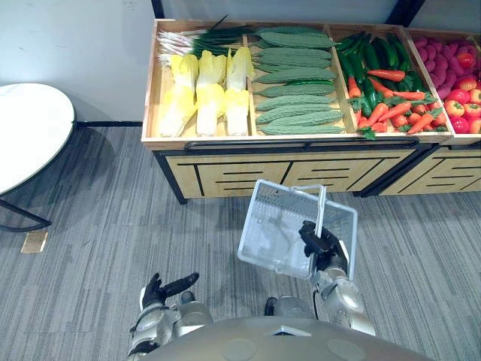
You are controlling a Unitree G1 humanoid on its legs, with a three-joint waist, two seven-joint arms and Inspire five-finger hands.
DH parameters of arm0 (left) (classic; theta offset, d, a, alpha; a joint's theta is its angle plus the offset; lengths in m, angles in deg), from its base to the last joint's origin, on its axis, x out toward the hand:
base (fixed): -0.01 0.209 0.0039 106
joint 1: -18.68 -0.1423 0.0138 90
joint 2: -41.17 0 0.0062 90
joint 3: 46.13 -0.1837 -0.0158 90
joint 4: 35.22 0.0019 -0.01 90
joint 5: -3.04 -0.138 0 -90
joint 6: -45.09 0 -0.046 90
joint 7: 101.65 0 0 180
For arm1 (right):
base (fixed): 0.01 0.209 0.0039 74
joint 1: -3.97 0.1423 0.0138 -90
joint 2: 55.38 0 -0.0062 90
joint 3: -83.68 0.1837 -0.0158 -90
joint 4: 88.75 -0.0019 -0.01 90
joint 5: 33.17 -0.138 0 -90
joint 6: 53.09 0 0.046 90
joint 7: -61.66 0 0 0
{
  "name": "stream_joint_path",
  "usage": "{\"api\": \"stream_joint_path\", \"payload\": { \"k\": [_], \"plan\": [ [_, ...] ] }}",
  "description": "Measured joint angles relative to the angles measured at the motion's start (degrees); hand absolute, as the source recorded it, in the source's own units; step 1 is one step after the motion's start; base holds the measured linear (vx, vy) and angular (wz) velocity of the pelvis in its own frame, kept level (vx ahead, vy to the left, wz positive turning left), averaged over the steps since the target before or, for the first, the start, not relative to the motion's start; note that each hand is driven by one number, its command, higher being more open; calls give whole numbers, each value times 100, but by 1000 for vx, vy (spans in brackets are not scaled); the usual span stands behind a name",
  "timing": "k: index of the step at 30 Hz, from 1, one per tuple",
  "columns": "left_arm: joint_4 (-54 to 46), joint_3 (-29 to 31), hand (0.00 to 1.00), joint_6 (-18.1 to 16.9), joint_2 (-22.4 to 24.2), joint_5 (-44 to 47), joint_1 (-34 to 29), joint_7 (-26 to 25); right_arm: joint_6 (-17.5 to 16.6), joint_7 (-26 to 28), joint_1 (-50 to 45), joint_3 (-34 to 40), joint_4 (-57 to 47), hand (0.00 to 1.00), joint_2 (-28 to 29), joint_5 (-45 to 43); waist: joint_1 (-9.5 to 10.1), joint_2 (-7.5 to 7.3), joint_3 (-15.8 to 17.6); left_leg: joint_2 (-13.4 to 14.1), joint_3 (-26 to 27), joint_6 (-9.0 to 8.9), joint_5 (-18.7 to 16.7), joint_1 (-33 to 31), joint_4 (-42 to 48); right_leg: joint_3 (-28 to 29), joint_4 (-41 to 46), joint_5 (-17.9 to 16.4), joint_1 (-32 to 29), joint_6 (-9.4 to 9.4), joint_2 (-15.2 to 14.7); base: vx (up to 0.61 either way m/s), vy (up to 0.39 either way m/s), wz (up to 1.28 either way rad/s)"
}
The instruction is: Pick vegetable in the basket
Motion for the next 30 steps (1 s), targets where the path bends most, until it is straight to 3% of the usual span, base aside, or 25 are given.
{"api": "stream_joint_path", "payload": {
  "k": [2,8,26,30],
  "plan": [
    [33,16,100,9,-85,-39,-87,2,88,16,1,-26,35,0,33,34,37,11,5,-144,138,51,178,137,-372,162,-316,235,27,71,-34,-9,181,-17],
    [220,82,100,95,-149,-154,-269,-7,108,7,-8,-11,56,0,39,202,5,19,1,-415,288,173,195,241,-449,341,-823,580,243,220,-193,28,121,-13],
    [218,131,100,87,-84,-149,-150,-49,107,11,32,-5,448,0,-166,234,-111,66,-34,-401,460,154,139,406,-460,526,-995,632,312,210,-149,2,7,-5],
    [176,116,100,84,-101,-148,-148,-53,107,43,34,-8,447,0,-154,230,-104,25,8,-298,576,111,-58,411,-322,688,-799,540,237,84,-88,26,0,-16]
  ]
}}
